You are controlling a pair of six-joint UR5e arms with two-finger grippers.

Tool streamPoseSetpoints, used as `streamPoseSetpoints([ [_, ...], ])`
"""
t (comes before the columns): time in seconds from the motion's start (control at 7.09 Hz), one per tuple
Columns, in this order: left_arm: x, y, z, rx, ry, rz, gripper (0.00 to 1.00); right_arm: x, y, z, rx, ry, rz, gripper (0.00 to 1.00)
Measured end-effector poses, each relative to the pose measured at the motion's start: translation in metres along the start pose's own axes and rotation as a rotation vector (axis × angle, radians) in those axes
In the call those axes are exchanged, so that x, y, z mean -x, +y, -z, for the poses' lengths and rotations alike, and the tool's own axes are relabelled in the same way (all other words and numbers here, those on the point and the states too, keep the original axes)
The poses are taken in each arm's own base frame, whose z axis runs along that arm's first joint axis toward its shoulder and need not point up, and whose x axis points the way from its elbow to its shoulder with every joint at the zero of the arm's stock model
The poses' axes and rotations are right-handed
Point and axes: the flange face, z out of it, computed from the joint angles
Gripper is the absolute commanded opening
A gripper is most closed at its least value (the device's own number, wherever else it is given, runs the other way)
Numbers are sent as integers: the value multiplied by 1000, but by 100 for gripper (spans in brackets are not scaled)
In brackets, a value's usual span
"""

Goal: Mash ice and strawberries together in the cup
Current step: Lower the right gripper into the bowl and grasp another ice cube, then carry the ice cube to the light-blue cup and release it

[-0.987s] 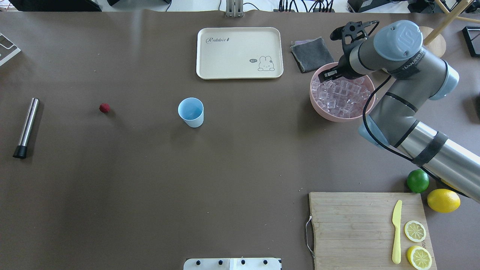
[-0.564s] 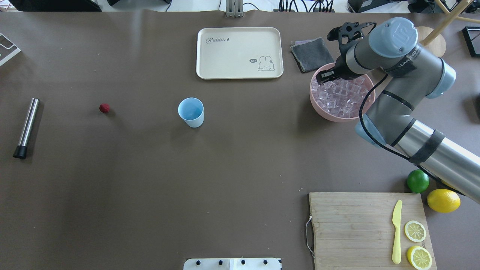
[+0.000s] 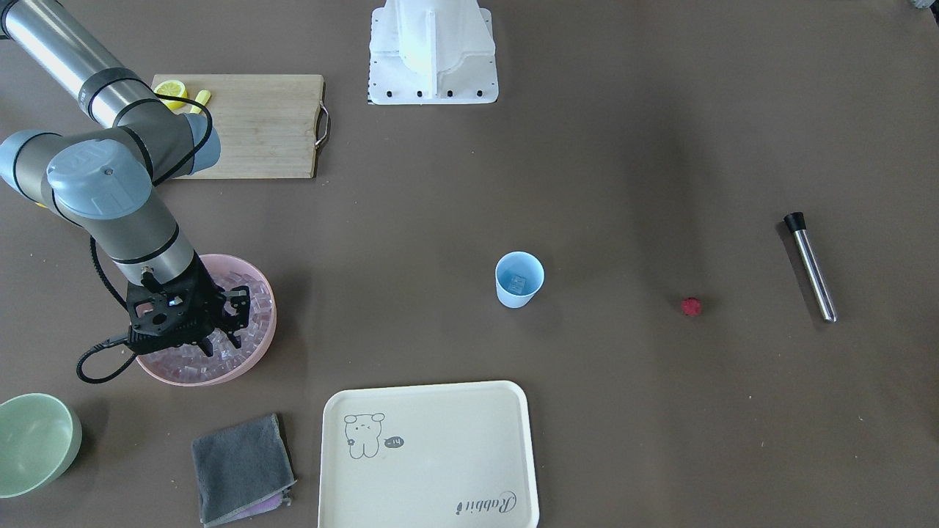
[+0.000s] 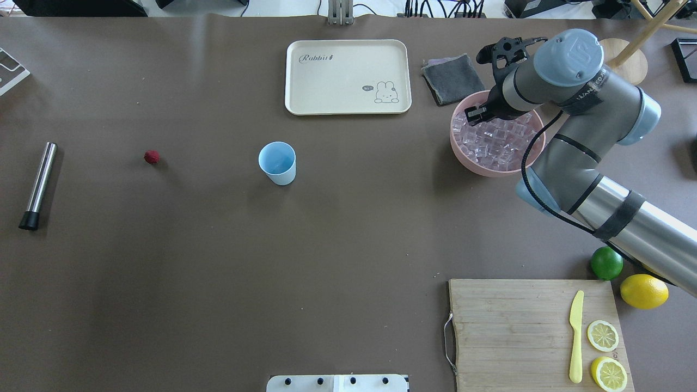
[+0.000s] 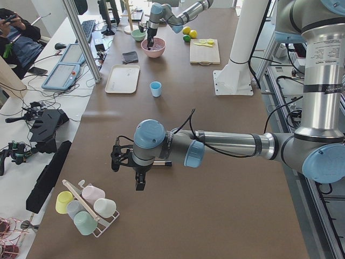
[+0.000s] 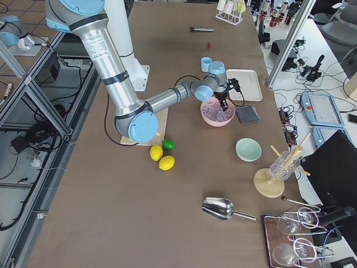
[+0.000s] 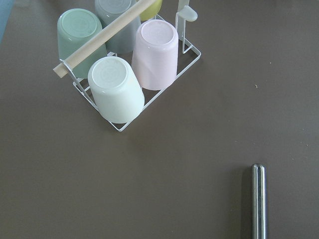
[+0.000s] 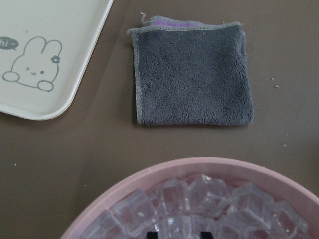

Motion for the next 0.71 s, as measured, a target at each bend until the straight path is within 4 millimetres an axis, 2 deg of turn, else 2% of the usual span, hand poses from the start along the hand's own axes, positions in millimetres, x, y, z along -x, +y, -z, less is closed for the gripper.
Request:
streamPoseSetpoints([
  [0.14,1,3,0,0,0,1,98,2,1,-1,3,0,2,19],
  [0.56,3,12,1,3,-1,5,98,3,2,0,2,-1,3,9],
  [0.71,3,12,1,3,-1,5,98,4,-2,11,-8,-5,1,9],
])
